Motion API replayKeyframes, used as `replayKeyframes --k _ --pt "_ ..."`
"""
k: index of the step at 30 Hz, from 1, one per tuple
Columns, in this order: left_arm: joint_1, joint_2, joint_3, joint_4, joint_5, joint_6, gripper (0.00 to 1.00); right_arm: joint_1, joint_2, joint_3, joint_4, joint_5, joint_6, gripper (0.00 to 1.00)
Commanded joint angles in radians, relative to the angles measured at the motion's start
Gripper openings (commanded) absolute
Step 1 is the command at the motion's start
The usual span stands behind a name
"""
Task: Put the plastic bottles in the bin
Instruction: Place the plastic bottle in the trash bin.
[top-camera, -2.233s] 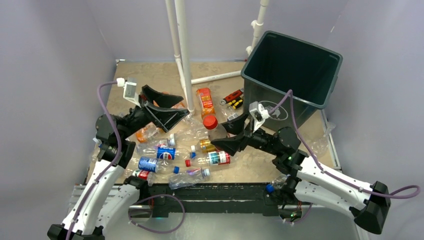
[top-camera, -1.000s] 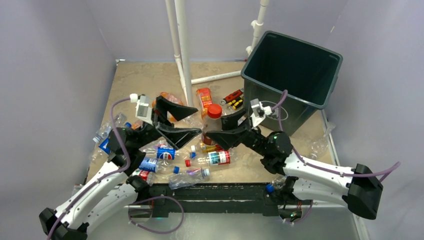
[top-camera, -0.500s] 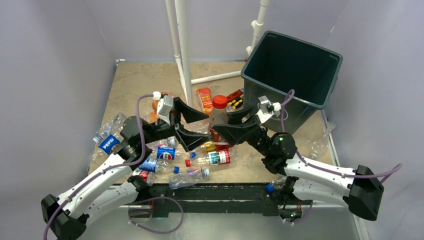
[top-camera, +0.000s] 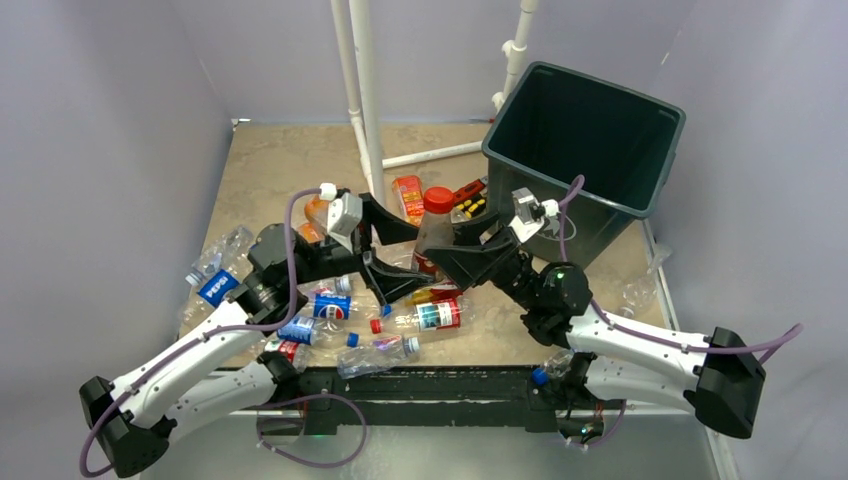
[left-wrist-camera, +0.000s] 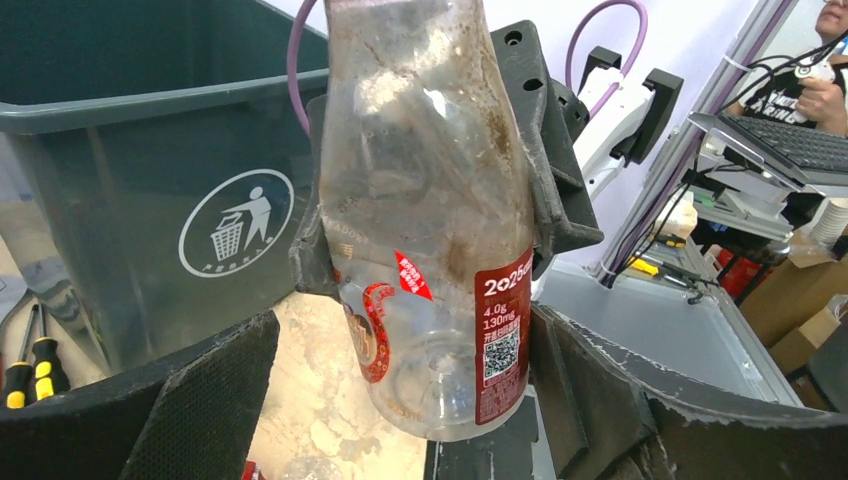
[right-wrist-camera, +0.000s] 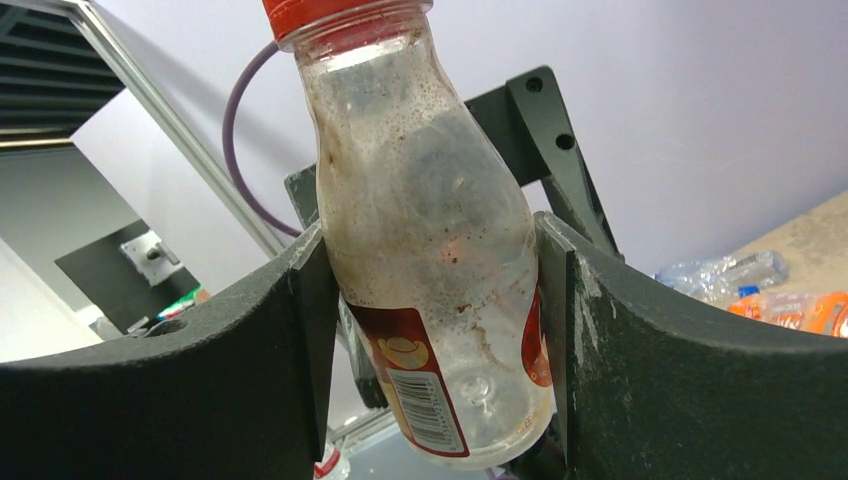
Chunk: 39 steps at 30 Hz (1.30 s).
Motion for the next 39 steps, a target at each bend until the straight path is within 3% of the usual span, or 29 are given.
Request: replayKeyframes --k 1,8,12,15,17,27,33,39 --pt "-0.018 0.021 0.008 0.048 -0.007 -0.001 0.88 0.004 0.020 -0.005 0.123 0.022 0.034 0.36" --pt "-0.032 0.031 0.013 0.071 -0.025 -0.024 0.79 0.004 0.041 -0.014 0.138 0.039 0.025 0.36" --pt "-0.032 0.015 0.010 0.072 -0.028 -0.028 0.59 0.004 0.034 -0.020 0.111 0.046 0.006 0.38" --pt "-0.032 -0.004 0.007 0.049 -0.034 -0.015 0.42 0.004 0.018 -0.017 0.073 0.043 -0.011 0.51" --pt "-0.032 -0.016 0.005 0.038 -0.034 -0.008 0.37 0.004 -0.002 0.004 -0.003 0.038 -0.032 0.64" --pt "-0.032 -0.040 -0.016 0.025 -0.033 -0.005 0.16 0.004 -0.145 0.086 -0.381 0.070 -0.139 0.98" --pt "-0.032 -0.054 -0.012 -0.028 -0.032 0.016 0.00 0.004 -0.247 0.200 -0.680 0.117 -0.292 0.99" --pt "-0.032 -0.075 -0.004 -0.115 -0.047 0.077 0.00 0.004 -0.224 0.452 -1.023 0.135 -0.447 0.99"
